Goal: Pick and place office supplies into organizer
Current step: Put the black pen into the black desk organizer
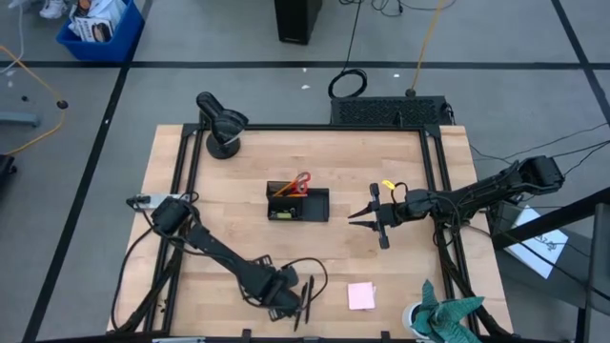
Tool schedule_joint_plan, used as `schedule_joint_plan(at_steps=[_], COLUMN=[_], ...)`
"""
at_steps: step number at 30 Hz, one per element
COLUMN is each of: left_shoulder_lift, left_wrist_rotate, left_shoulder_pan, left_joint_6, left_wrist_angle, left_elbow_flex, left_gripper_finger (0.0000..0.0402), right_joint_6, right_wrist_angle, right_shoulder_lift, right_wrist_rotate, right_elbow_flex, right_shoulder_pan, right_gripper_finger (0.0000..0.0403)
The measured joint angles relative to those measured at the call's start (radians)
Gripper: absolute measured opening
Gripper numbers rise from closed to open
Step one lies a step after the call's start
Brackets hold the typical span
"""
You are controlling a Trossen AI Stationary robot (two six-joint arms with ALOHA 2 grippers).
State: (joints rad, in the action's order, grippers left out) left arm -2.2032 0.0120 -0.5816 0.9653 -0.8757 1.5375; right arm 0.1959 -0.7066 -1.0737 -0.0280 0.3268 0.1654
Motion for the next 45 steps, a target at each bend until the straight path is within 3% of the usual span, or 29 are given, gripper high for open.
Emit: schedule_joint_plan(at_steps=[10, 16, 30, 34, 36, 39, 42, 45], left_shoulder_lift=[0.0, 0.01, 0.173, 0.312, 0.397, 0.545, 0.716, 0.833], left_wrist_rotate=[-0.01, 0.131, 0.759, 0.999, 1.058, 1.099, 1.083, 0.826], left_shoulder_pan=[0.003, -0.013, -0.064, -0.061, -0.036, 0.032, 0.134, 0.27], left_joint_6=[-0.061, -0.046, 0.03, 0.023, -0.005, -0.055, -0.261, -0.629], left_wrist_angle=[0.074, 0.093, -0.014, -0.009, 0.012, 0.05, 0.259, 0.607], left_elbow_flex=[-0.006, -0.008, -0.05, -0.126, -0.199, -0.327, -0.456, -0.587], left_gripper_finger=[0.0072, 0.0026, 0.0032, 0.0032, 0.0032, 0.0032, 0.0032, 0.0032], right_joint_6=[0.008, 0.001, -0.023, -0.024, -0.024, -0.024, -0.024, -0.02], right_wrist_angle=[0.0, 0.0, -0.019, -0.018, -0.027, -0.031, -0.033, -0.043], right_shoulder_lift=[0.0, 0.0, 0.0, 0.0, 0.0, 0.0, 0.0, 0.0], right_wrist_rotate=[0.0, 0.0, 0.003, 0.003, 0.003, 0.003, 0.003, 0.003], right_elbow_flex=[0.0, 0.0, 0.0, 0.0, 0.0, 0.0, 0.0, 0.0], right_shoulder_pan=[0.0, 0.0, 0.0, 0.0, 0.0, 0.0, 0.0, 0.0], right_gripper_finger=[0.0055, 0.0059, 0.0059, 0.0059, 0.0059, 0.0059, 0.0059, 0.0059])
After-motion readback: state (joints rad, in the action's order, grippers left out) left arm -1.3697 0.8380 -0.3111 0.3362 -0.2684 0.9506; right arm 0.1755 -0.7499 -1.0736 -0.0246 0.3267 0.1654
